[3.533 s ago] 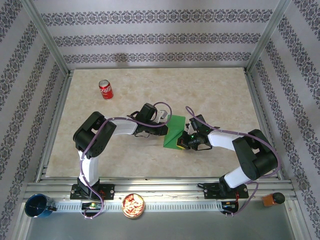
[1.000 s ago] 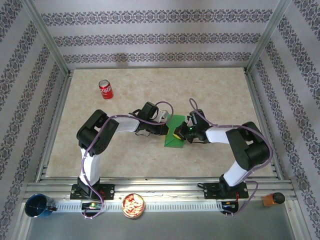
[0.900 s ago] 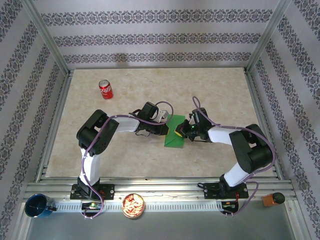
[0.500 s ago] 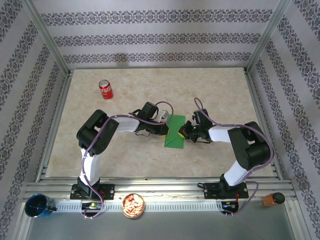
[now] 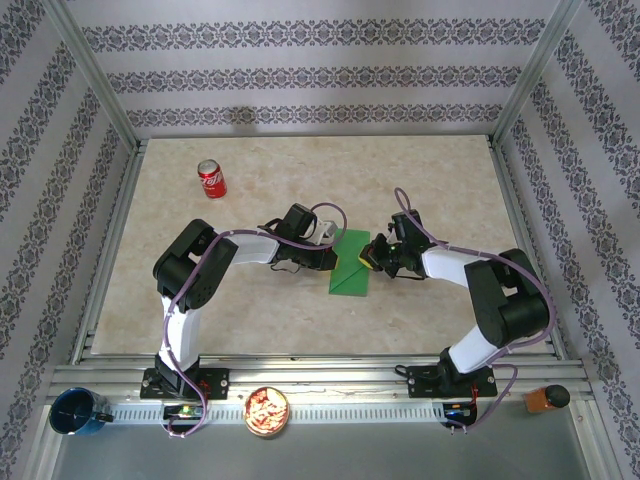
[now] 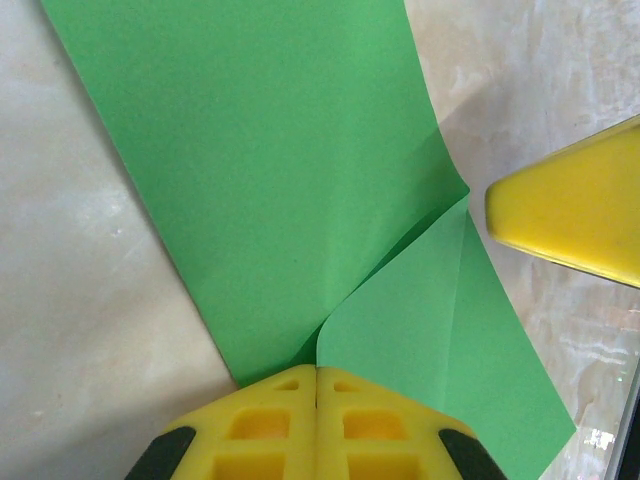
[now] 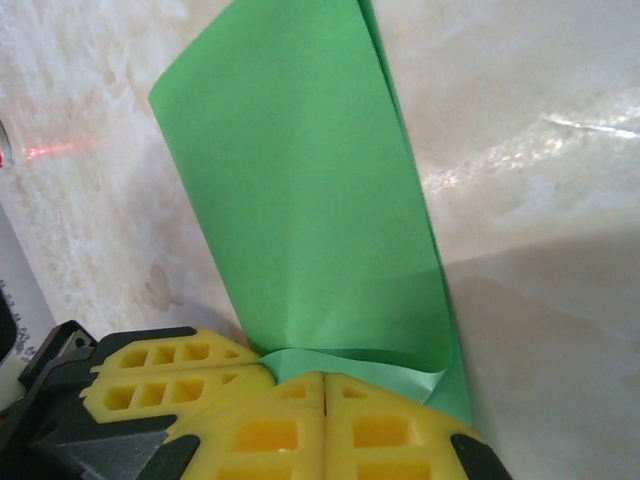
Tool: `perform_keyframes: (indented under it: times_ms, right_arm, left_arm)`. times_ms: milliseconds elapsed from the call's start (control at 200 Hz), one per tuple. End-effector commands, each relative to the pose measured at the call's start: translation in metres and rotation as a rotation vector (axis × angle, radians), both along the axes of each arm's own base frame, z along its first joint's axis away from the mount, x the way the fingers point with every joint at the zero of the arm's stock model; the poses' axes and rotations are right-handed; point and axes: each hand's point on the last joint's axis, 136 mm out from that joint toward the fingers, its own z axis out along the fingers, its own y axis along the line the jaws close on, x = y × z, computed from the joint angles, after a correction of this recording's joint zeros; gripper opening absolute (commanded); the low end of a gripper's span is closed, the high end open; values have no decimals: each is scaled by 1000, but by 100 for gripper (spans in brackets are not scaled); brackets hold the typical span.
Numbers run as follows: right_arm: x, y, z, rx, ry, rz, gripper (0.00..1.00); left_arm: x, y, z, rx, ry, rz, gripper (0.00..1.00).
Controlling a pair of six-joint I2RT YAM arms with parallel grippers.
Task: Fold a paper plane with a square sheet of paper (pick it up from the middle)
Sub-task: Fold the triangle a second time at the center of the table.
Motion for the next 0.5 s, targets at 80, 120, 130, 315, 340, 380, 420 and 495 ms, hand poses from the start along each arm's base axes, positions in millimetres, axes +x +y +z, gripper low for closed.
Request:
perform_keyframes:
  times_ms: [80,120,130,315,340,380,420,495]
  right_arm:
    - [-11,-20,-34,-106,82,-30,5]
    - [-12,-25,-38,-138,87,-36,5]
    - [-13,-26,-38,-142,87,-35,5]
    - [-6,-14,-25,-63,61,-3,9]
    - [-4,-8,-18,-32,46,7,9]
    - [0,0,-3,6,7,27,10]
    - [2,8,10,18,-28,53,10]
    - [0,21,21,8,-52,109,10]
  left_arm:
    - [-1,5,-17,32,20,-4,3]
    - [-1,5,-17,34,20,-4,3]
    - [-1,5,-17,33,19,-3,3]
    - [-2,6,-18,30,22,3,3]
    - [-2,5,-18,30,21,2,3]
    - [-2,5,-18,31,21,3,3]
    - [-2,6,-18,31,19,4,3]
    - [-1,5,-17,29,16,4,3]
